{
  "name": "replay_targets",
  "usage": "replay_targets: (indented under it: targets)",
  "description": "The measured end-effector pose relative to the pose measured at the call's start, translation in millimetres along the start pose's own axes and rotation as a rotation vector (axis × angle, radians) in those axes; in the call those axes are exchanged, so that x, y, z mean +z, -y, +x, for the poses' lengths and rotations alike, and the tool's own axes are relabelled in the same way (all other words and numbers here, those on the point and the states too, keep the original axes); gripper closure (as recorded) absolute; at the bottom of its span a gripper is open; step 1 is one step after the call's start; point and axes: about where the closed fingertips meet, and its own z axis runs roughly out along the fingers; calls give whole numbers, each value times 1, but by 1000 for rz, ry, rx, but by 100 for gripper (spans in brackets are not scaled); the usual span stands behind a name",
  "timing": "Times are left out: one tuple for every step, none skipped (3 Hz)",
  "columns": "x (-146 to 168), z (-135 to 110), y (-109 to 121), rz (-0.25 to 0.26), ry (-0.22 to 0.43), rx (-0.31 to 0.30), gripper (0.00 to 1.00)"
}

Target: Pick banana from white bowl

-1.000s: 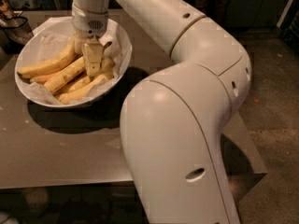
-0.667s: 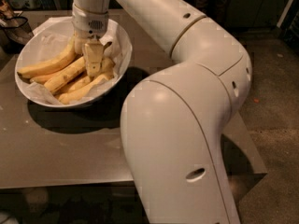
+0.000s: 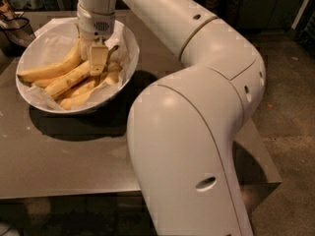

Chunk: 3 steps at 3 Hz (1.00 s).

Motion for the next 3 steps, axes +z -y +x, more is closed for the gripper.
replay_targets:
  targets:
    - [0,-2,1,0,0,0,49]
    - [0,0,0,0,0,0,48]
    - [-1,0,0,0,0,0,66]
